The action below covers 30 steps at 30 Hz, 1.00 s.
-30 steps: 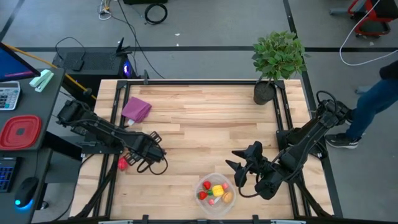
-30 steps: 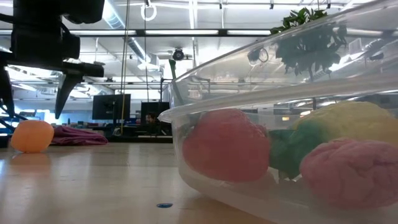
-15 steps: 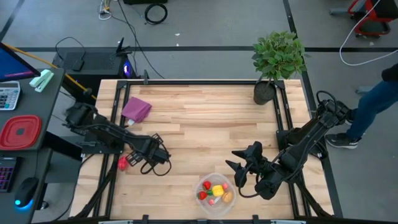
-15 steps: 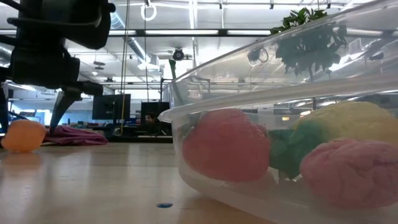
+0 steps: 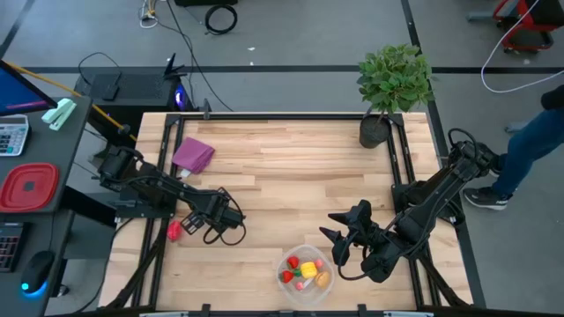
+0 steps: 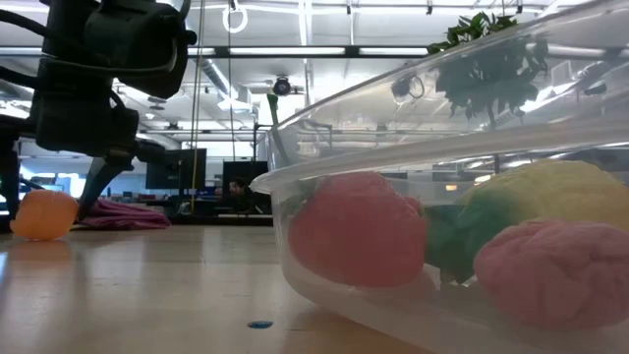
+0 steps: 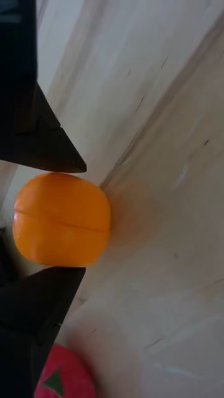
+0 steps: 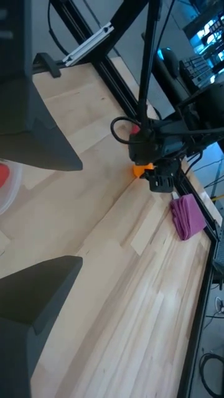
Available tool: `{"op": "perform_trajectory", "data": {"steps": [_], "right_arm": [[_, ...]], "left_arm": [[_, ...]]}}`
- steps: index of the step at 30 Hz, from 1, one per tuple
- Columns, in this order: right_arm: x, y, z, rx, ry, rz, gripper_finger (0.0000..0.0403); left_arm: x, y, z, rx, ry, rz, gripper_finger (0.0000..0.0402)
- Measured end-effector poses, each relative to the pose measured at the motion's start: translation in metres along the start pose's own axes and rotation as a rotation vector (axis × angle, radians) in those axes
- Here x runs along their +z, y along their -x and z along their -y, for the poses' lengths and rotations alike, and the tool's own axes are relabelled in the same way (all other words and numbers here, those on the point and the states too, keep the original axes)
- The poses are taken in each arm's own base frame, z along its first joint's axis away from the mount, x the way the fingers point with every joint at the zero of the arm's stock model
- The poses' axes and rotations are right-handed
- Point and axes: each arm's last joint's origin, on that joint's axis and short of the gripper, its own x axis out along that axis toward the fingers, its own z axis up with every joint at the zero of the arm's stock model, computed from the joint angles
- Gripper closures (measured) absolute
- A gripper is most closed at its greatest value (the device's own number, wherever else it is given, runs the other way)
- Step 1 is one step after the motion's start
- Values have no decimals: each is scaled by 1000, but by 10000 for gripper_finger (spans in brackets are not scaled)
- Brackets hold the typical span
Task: Pick and placing Produce into tupperware
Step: Put the orange into the transparent bin
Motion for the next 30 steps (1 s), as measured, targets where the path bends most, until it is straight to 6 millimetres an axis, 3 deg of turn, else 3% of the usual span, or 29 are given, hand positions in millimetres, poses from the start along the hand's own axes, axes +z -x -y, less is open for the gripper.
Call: {"op": "perform_trajectory", "data": {"steps": [10, 18, 23, 30], "right_arm": [[0, 0, 0, 0, 0, 0, 157], [0, 0, 0, 0, 0, 0, 157], [0, 0, 0, -1, 0, 1, 157], [0, 0, 0, -1, 0, 1, 157]], "left_arm": [[0, 0, 0, -1, 5, -3, 201], [-1, 11, -4, 123, -12, -75, 195], [9, 39, -9, 208, -36, -37, 203], [40, 110, -9, 469, -42, 213, 201]]}}
